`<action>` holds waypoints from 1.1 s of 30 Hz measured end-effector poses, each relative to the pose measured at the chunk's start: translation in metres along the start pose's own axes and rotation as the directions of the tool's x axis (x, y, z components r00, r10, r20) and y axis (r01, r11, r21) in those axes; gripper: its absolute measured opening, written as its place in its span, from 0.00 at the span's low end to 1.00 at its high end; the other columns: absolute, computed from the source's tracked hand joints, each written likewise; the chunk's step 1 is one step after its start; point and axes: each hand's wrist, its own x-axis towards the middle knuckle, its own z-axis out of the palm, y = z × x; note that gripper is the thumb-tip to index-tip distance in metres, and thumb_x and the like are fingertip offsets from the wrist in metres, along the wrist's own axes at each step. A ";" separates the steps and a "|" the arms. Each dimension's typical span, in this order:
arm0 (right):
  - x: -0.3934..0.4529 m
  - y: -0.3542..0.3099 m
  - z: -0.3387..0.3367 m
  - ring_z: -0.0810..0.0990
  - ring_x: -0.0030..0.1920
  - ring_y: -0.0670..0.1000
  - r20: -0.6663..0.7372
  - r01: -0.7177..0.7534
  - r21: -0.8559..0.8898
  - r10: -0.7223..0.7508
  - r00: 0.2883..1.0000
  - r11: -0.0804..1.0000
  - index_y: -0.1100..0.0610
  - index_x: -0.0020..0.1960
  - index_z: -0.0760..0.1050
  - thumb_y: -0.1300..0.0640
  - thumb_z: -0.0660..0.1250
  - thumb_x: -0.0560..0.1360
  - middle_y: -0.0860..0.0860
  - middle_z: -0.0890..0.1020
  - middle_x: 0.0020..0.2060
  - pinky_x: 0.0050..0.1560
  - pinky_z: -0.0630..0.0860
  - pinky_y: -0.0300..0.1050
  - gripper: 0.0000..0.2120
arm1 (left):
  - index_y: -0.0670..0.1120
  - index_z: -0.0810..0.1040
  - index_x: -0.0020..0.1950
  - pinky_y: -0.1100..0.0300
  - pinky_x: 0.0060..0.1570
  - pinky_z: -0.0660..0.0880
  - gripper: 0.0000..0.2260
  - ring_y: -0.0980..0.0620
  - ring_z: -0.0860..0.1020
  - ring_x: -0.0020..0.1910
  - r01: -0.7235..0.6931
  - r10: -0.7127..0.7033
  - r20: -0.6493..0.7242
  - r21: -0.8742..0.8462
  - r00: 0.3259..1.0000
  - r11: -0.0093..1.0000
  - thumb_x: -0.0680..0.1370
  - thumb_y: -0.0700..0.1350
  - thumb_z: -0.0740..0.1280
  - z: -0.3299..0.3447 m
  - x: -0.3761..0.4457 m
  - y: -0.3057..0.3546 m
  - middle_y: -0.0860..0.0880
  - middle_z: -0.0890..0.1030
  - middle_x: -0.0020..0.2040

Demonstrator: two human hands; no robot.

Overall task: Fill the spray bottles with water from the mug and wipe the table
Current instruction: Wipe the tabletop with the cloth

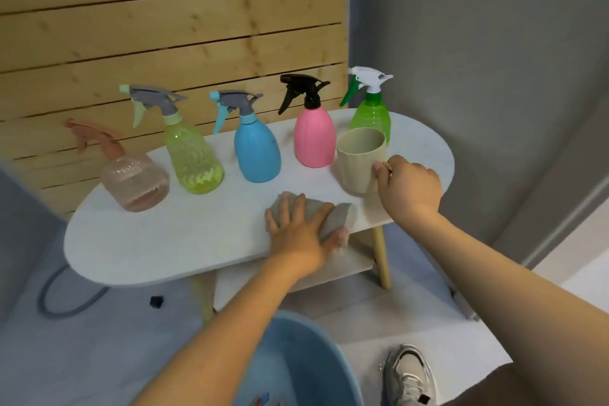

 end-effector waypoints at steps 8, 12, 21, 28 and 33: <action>0.001 0.010 -0.002 0.71 0.41 0.59 -0.017 -0.009 -0.014 0.009 1.000 1.000 0.61 0.50 0.72 0.49 0.51 0.82 0.59 0.80 0.41 0.43 0.58 0.47 0.18 | 0.60 0.48 0.76 0.32 0.69 0.44 0.28 0.33 0.39 0.74 0.219 -0.222 -0.010 -0.127 0.975 0.967 0.77 0.66 0.47 -0.005 0.043 -0.027 0.41 0.44 0.77; 0.010 0.029 0.004 0.72 0.41 0.60 -0.054 -0.050 0.031 0.051 0.997 0.998 0.62 0.49 0.73 0.49 0.52 0.81 0.60 0.80 0.40 0.42 0.59 0.48 0.18 | 0.59 0.47 0.76 0.31 0.67 0.38 0.27 0.32 0.38 0.73 0.193 -0.195 -0.018 -0.091 0.981 0.977 0.78 0.65 0.46 -0.003 0.072 0.022 0.40 0.44 0.77; 0.018 0.035 0.007 0.74 0.46 0.62 -0.055 -0.113 0.152 0.123 0.991 0.982 0.61 0.49 0.73 0.49 0.52 0.81 0.60 0.80 0.41 0.45 0.62 0.49 0.18 | 0.60 0.53 0.74 0.32 0.67 0.39 0.26 0.37 0.40 0.75 0.017 -0.019 -0.045 -0.043 0.999 0.999 0.78 0.66 0.47 0.001 0.058 0.051 0.42 0.48 0.77; 0.006 0.018 0.007 0.73 0.47 0.61 0.113 -0.073 0.231 0.048 0.992 0.970 0.58 0.41 0.70 0.49 0.54 0.80 0.58 0.80 0.41 0.46 0.63 0.49 0.16 | 0.60 0.53 0.74 0.32 0.68 0.40 0.25 0.37 0.40 0.75 0.189 -0.193 -0.082 -0.052 0.978 0.981 0.78 0.65 0.46 0.001 0.012 0.000 0.43 0.48 0.77; 0.005 0.014 0.013 0.72 0.52 0.60 0.198 -0.059 0.141 0.030 0.980 0.988 0.55 0.42 0.70 0.48 0.53 0.80 0.58 0.80 0.46 0.46 0.60 0.49 0.14 | 0.61 0.52 0.73 0.31 0.67 0.42 0.24 0.37 0.42 0.75 0.302 -0.305 -0.069 -0.051 0.950 0.952 0.78 0.65 0.46 0.002 0.000 -0.026 0.42 0.48 0.76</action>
